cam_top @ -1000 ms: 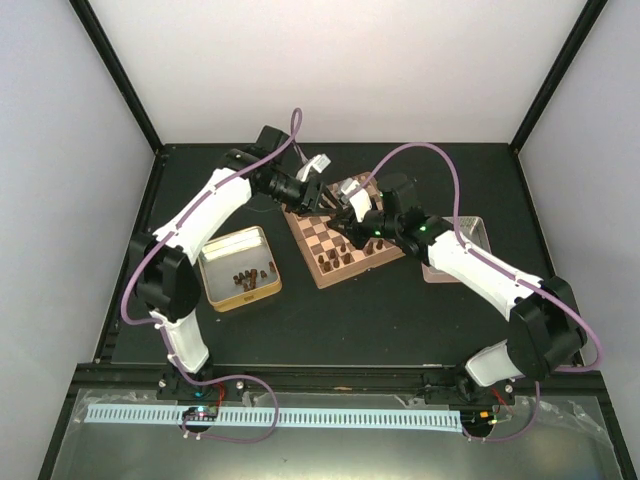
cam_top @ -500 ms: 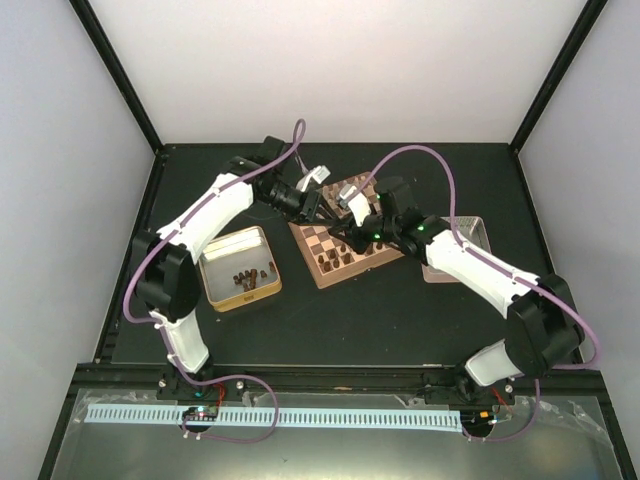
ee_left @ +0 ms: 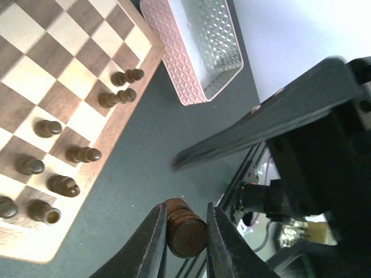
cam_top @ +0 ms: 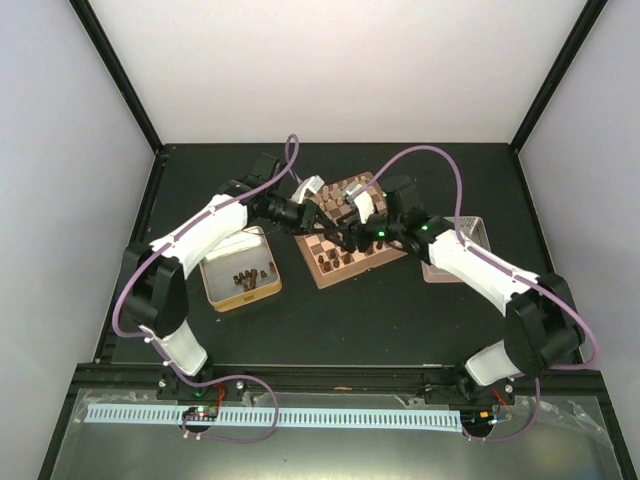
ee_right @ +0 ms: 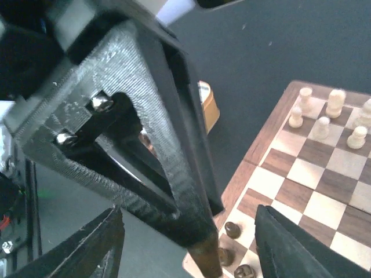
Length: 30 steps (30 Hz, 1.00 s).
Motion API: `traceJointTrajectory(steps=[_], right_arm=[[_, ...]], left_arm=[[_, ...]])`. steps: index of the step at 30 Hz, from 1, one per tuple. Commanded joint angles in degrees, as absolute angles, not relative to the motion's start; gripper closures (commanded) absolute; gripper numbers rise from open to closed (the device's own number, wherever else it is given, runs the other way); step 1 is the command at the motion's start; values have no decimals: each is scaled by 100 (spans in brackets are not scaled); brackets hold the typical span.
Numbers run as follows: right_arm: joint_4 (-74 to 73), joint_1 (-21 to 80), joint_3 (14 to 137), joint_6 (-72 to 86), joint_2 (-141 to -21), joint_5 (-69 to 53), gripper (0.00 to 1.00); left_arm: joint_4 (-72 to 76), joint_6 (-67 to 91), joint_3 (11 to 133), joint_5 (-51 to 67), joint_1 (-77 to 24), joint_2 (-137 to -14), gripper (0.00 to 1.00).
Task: Set up the chess pieces on the board
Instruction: Place the chess piece on the chessboard.
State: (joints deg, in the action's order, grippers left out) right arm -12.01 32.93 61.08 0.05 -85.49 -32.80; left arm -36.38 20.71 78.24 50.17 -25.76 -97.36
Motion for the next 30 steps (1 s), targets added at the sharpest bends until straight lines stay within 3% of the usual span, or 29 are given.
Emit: traceJointTrajectory(steps=[1,4,9,14,23,30], right_arm=[[467,2862,5587,1585,-7874,-3994,33],[1329,2555,5122,3250,-7601,-3984,28],[2183,2513,4793,6236,-7836,-3969,27],[4651,2531,4032,9322,-8344,-4091,30],[4163,2549,4264,11069,-8126,-4216,36],[3907,2556,4599,11609,-8148,-4478,42]], left_arm=[[-2991,2511,7645,4660,-2474,-9257,94],[-2488,2882,7439,4635,-2382,-9021,93],[-1346,3617,7039,4732,-2356,-8688,93],[121,3737,6532,4809,-2355,-8192,94],[2027,2527,5555,4736,-2406,-7838,94],[2423,1706,5556,4659,-2568,-7802,94]])
